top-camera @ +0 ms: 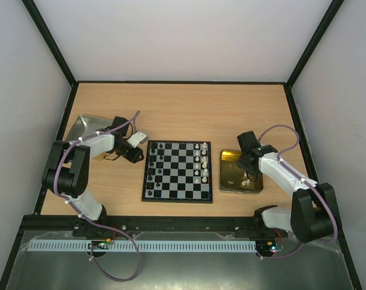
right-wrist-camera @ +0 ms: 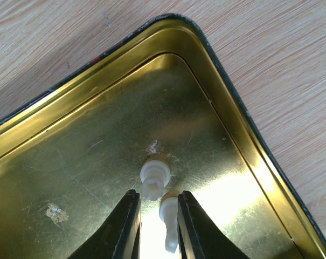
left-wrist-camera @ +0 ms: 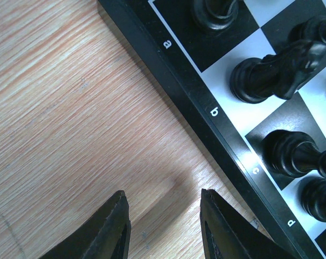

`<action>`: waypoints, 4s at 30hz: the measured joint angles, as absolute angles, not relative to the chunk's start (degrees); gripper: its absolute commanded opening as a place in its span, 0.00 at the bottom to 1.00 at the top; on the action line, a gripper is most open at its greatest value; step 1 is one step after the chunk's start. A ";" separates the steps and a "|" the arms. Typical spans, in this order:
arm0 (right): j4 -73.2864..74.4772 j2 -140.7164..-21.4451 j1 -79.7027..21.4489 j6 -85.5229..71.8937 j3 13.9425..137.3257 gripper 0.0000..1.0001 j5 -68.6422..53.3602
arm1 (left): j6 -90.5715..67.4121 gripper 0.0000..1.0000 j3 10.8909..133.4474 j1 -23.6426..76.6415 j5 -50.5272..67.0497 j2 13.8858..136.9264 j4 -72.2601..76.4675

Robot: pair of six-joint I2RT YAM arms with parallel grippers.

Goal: Set up the chess pieces on the board
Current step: Pick up the chess piece from the storage box, then place the chess piece on the chessboard, then pick up the chess piece from the storage box.

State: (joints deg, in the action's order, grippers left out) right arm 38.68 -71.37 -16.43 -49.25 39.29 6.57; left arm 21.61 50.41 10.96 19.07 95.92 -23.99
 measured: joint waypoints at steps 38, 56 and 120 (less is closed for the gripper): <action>41.19 -68.36 -36.73 -51.92 45.21 0.02 9.76 | 21.58 0.38 50.41 10.96 19.05 95.94 -23.99; 45.71 -74.52 -70.96 -69.93 44.45 0.02 12.78 | 21.58 0.38 50.41 10.96 19.03 95.94 -23.99; 50.59 -58.98 -35.62 -62.08 40.80 0.41 15.77 | 21.54 0.40 50.41 11.09 19.05 95.92 -23.92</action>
State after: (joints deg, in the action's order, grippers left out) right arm 50.59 -58.98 -35.62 -62.08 40.80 15.77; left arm 21.54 50.41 11.09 19.05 95.92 -23.92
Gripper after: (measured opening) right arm 0.431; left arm 0.401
